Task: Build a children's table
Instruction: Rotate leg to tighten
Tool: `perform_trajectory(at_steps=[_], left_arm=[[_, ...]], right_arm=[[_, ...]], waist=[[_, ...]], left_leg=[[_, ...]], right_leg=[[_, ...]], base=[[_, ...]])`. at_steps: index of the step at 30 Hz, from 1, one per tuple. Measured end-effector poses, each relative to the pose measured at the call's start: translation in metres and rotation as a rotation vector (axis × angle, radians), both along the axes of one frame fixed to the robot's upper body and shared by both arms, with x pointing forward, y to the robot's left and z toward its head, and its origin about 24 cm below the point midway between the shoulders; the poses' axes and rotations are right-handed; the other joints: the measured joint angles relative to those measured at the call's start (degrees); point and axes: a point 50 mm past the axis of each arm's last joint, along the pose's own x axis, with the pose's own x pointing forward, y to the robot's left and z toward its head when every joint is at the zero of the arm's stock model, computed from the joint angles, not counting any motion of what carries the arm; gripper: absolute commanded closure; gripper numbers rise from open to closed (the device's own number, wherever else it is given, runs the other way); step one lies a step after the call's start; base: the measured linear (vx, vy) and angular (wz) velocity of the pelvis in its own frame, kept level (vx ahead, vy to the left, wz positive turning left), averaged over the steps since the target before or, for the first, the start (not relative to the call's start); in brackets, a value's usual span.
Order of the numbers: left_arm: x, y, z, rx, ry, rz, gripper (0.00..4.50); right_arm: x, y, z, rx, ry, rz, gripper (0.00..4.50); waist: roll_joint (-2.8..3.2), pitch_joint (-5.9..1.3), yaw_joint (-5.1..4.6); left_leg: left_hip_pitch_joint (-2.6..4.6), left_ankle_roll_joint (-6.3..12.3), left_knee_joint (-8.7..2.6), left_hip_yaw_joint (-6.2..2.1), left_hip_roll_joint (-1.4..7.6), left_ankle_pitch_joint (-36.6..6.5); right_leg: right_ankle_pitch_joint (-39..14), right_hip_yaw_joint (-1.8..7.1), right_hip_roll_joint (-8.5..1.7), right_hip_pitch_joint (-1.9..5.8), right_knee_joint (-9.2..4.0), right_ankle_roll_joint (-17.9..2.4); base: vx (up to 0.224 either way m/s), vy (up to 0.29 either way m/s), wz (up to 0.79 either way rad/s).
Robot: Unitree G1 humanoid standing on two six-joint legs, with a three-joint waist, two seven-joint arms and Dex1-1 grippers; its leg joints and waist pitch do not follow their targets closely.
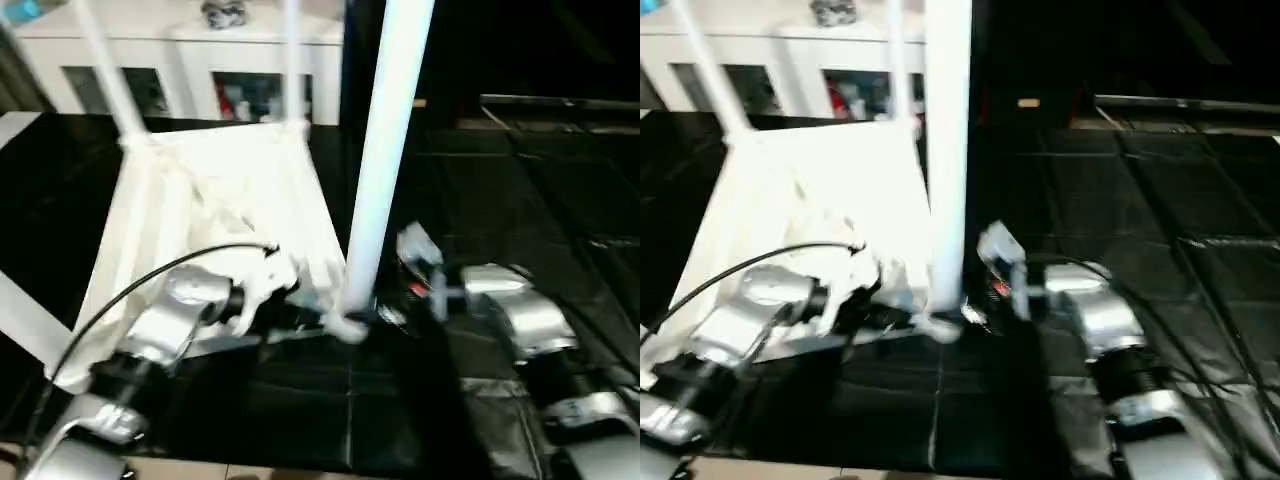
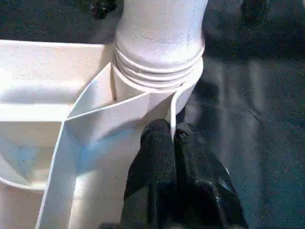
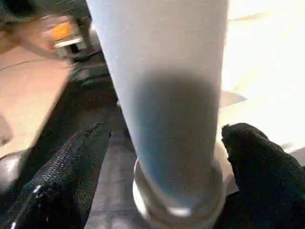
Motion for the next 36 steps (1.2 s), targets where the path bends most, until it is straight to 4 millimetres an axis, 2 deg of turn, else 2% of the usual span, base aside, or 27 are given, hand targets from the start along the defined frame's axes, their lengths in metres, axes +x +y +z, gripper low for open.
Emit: perform_trajectory(at_steps=[1,2,5,7,10,13,15,16,21,23,29,31,36], left_arm=[[-0.001,0.000,0.000,0.004,0.001,-0.014,4.50],[-0.003,0.000,0.000,0.009,0.003,-0.031,4.50],[-0.006,-0.001,0.000,0.014,0.002,-0.070,4.50],[-0.008,-0.004,0.000,0.015,0.005,-0.092,4.50],[-0.011,-0.004,0.000,0.018,0.006,-0.116,4.50],[-0.013,-0.004,0.001,0.024,0.007,-0.135,4.50],[-0.013,-0.004,0.001,0.024,0.005,-0.139,4.50],[-0.014,-0.004,0.001,0.025,0.004,-0.140,4.50],[-0.014,-0.003,0.001,0.028,0.001,-0.146,4.50],[-0.014,-0.003,0.001,0.027,0.002,-0.145,4.50],[-0.008,-0.007,-0.002,0.008,0.025,-0.080,4.50],[0.001,-0.008,-0.003,0.005,0.033,0.014,4.50],[0.020,-0.016,-0.005,0.004,0.029,0.209,4.50]], right_arm=[[-0.001,0.000,0.000,-0.004,0.008,0.022,0.42],[-0.003,0.000,-0.001,-0.006,0.016,0.046,0.76],[-0.003,0.000,-0.002,-0.001,0.028,0.071,0.76],[-0.003,0.000,-0.002,-0.001,0.026,0.077,1.11],[-0.005,0.002,-0.002,0.004,0.034,0.115,1.21],[-0.007,0.003,-0.002,0.011,0.045,0.147,1.62],[-0.008,0.003,-0.002,0.017,0.052,0.162,1.64],[-0.008,0.003,-0.002,0.018,0.054,0.166,1.96],[-0.008,0.002,0.000,0.022,0.054,0.176,2.10],[-0.009,0.002,-0.001,0.026,0.066,0.173,2.35],[-0.007,0.002,-0.002,0.017,0.062,0.099,2.41],[-0.001,0.003,-0.004,0.006,0.034,-0.008,2.44],[0.015,0.013,-0.007,-0.012,-0.035,-0.284,2.50]], waist=[[0.00,0.00,0.13],[0.00,0.00,0.29],[-0.02,0.01,0.56],[-0.02,0.01,0.81],[-0.01,0.01,1.06],[-0.01,0.01,1.26],[-0.02,0.01,1.28],[-0.02,0.01,1.27],[-0.02,0.00,1.27],[-0.02,0.00,1.28],[0.06,-0.04,1.22],[0.06,-0.04,0.85],[-0.02,-0.09,-1.79]], left_leg=[[-0.05,0.00,0.08,0.00,0.01,0.0],[-0.06,-0.01,0.14,0.00,0.01,0.0],[-0.11,-0.02,0.40,-0.01,0.03,0.0],[-0.11,-0.02,0.49,-0.01,0.03,0.0],[-0.10,-0.02,0.52,-0.01,0.06,0.0],[-0.11,-0.02,0.51,-0.01,0.06,0.0],[-0.13,-0.02,0.52,-0.01,0.06,0.0],[-0.13,-0.02,0.52,-0.01,0.06,0.0],[-0.12,-0.02,0.53,-0.02,0.06,0.0],[-0.12,-0.02,0.55,-0.02,0.06,0.0],[0.00,-0.02,0.59,-0.02,0.06,0.0],[0.32,-0.03,0.58,0.00,0.05,0.0],[0.62,-0.08,0.51,-0.01,-0.02,0.0]], right_leg=[[0.0,0.00,-0.01,-0.01,0.05,0.0],[0.0,0.01,-0.02,-0.01,0.09,0.0],[0.0,0.04,-0.05,-0.01,0.26,0.0],[0.0,0.07,-0.05,0.00,0.33,0.0],[0.0,0.08,-0.03,0.00,0.37,0.0],[0.0,0.07,-0.03,0.00,0.37,0.0],[0.0,0.07,-0.03,0.00,0.36,0.0],[0.0,0.07,-0.03,0.00,0.36,0.0],[0.0,0.07,-0.03,0.01,0.37,0.0],[0.0,0.07,-0.03,0.01,0.37,0.0],[0.0,0.10,-0.03,0.17,0.39,0.0],[0.0,0.14,-0.02,0.39,0.41,0.0],[-0.1,0.16,-0.01,0.49,0.35,0.3]], base=[[0.000,0.000,0.00],[0.000,0.000,0.00],[0.000,0.000,0.00],[0.000,0.000,0.00],[0.000,0.000,0.00],[0.000,0.000,0.00],[0.000,0.000,0.00],[0.000,0.000,0.00],[0.000,0.000,0.00],[0.000,0.000,0.00],[0.000,0.000,0.00],[0.000,0.000,0.00],[0.000,0.000,0.00]])
